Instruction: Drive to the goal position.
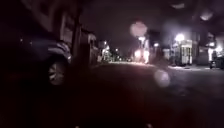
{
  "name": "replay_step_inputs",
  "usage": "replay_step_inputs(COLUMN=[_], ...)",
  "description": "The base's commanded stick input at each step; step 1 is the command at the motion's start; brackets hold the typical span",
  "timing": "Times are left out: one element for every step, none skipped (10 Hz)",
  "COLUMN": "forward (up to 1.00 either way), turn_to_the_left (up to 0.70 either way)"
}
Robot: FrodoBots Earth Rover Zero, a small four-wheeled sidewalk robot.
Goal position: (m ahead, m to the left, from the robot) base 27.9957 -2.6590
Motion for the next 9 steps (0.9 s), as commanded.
replay_step_inputs(forward=[0.7,0.7,0.7,0.7,0.7,0.7,0.7,0.7,0.7], turn_to_the_left=[0.0,0.0,0.0,0.0,0.0,0.0,0.0,0.0,0.0])
